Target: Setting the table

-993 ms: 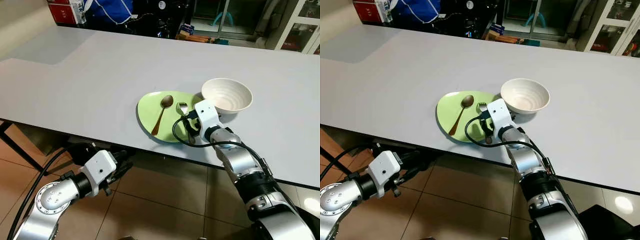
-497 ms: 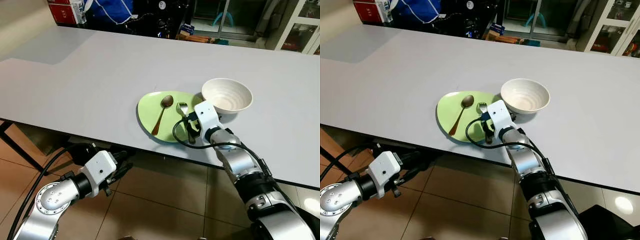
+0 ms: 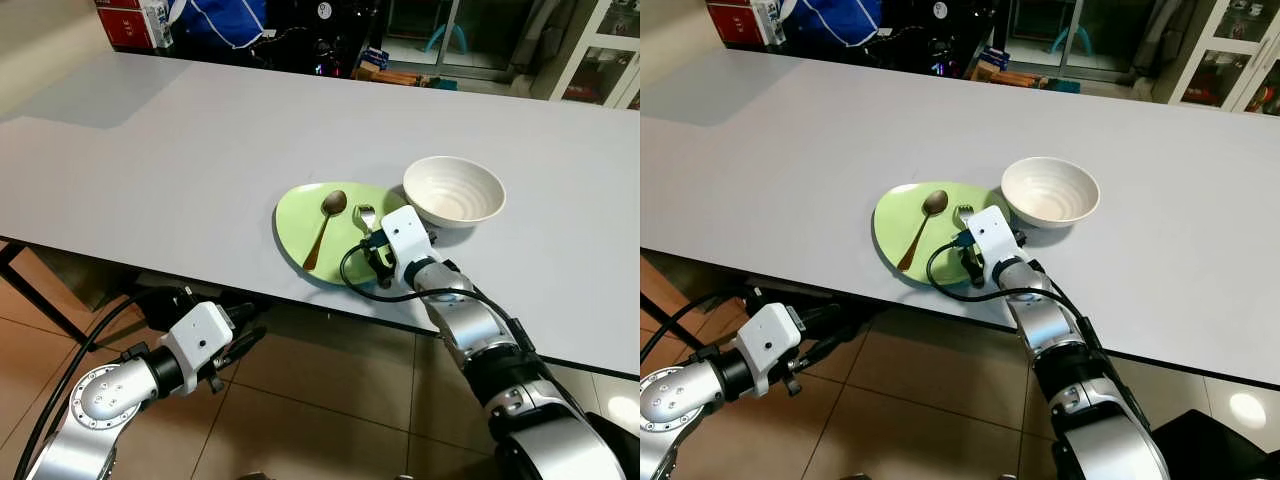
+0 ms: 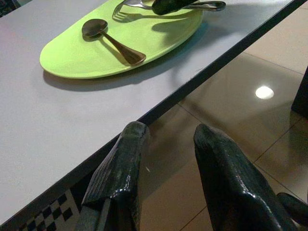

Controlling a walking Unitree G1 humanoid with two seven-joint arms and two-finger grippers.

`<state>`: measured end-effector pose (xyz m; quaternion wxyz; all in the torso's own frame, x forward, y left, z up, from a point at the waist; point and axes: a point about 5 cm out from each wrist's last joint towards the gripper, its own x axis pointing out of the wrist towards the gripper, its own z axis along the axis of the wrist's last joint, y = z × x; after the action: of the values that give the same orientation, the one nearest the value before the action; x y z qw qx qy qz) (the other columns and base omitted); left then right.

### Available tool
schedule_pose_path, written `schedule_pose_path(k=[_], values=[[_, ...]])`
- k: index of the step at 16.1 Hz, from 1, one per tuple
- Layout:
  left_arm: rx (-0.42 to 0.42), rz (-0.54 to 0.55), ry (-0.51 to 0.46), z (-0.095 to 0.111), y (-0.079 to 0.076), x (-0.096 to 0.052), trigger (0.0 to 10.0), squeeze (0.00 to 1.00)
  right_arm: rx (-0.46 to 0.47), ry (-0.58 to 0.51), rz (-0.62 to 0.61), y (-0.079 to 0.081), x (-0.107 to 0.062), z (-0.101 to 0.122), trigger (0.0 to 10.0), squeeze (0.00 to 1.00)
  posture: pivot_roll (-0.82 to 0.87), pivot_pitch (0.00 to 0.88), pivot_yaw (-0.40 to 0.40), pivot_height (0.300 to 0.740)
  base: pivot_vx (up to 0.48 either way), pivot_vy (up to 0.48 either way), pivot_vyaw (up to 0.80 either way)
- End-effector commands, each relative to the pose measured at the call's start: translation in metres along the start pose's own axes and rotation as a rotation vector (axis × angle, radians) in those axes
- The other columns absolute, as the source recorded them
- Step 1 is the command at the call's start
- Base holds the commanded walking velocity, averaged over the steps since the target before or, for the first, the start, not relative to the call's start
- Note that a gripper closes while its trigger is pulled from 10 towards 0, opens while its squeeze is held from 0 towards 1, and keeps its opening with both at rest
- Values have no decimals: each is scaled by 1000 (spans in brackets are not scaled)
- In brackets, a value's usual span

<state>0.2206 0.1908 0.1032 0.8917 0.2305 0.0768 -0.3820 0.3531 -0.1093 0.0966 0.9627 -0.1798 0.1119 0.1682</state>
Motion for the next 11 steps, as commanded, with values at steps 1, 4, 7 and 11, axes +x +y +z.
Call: schedule_pose_path(k=[1,4,7,11], values=[[10,-25,-1,2,-3,0,10000,0,0,-14,-8,0,3,6,10000,0,25,64,16,740,0,0,0],[12,-25,-2,3,-2,0,10000,0,41,-61,-34,-3,6,17,10000,0,25,64,16,740,0,0,0],[12,-24,-3,3,-2,0,10000,0,10,-57,-100,-18,4,16,10000,0,28,66,17,740,0,0,0],[7,-31,-3,3,-3,0,10000,0,-71,-13,-119,-29,-5,-3,10000,0,26,67,17,740,0,0,0]])
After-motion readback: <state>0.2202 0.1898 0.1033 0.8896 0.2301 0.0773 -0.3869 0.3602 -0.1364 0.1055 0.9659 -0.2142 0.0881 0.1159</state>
